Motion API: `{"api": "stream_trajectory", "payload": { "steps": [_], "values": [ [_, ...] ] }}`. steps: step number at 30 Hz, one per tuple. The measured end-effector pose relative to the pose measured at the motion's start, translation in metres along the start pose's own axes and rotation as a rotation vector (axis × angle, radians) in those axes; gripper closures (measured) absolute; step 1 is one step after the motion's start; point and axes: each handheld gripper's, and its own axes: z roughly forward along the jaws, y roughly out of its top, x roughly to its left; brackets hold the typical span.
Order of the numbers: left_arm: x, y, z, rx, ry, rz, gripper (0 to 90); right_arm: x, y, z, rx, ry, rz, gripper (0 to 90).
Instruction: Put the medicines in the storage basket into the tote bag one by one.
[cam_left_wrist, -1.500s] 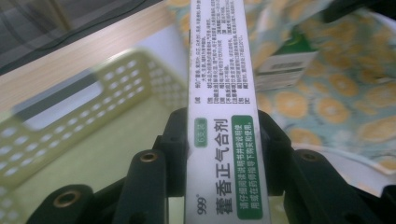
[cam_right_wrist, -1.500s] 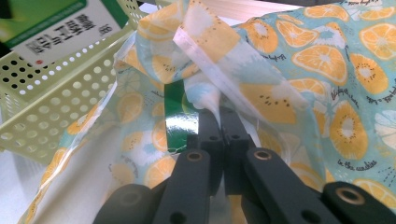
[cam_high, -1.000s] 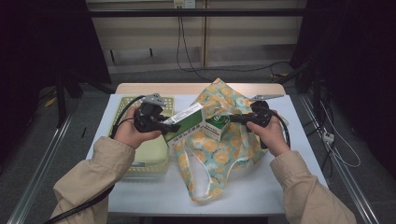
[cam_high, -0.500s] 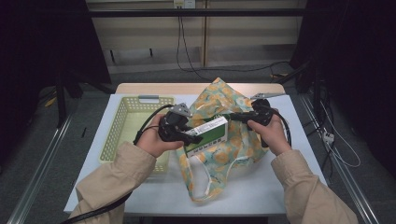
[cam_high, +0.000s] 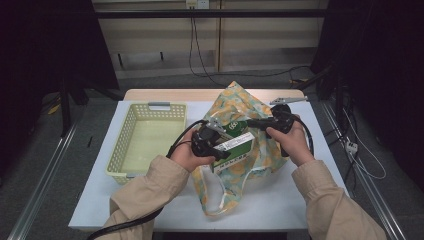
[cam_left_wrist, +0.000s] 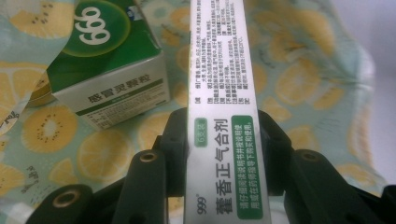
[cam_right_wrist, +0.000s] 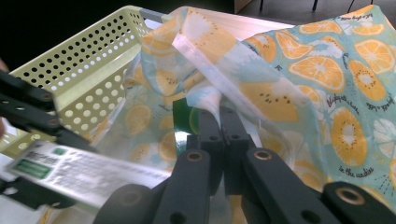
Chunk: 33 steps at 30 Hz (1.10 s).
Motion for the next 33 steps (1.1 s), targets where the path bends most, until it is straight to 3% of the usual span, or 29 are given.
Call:
{"api": "stream_trajectory", "payload": {
  "steps": [1,9,14,15,33],
  "values": [
    [0.003,0.0,0.003,-0.018,-0.027,-0.013,62.7,0.0,0.0,0.0,0.0,0.001,-0.001,89.9],
    [0.01,0.006,0.02,-0.019,0.006,-0.047,62.6,0.0,-0.001,0.001,0.002,0.005,0.004,89.8],
    [0.013,0.011,0.029,-0.026,0.0,-0.056,62.7,0.0,-0.002,0.003,0.004,0.006,-0.001,89.8],
    [0.012,0.011,0.032,-0.046,0.0,-0.08,62.6,0.001,-0.002,0.003,0.004,0.007,-0.001,89.8],
    [0.02,0.023,0.049,-0.078,0.036,-0.111,62.7,-0.002,-0.001,-0.002,-0.012,0.011,0.008,89.8]
  ]
}}
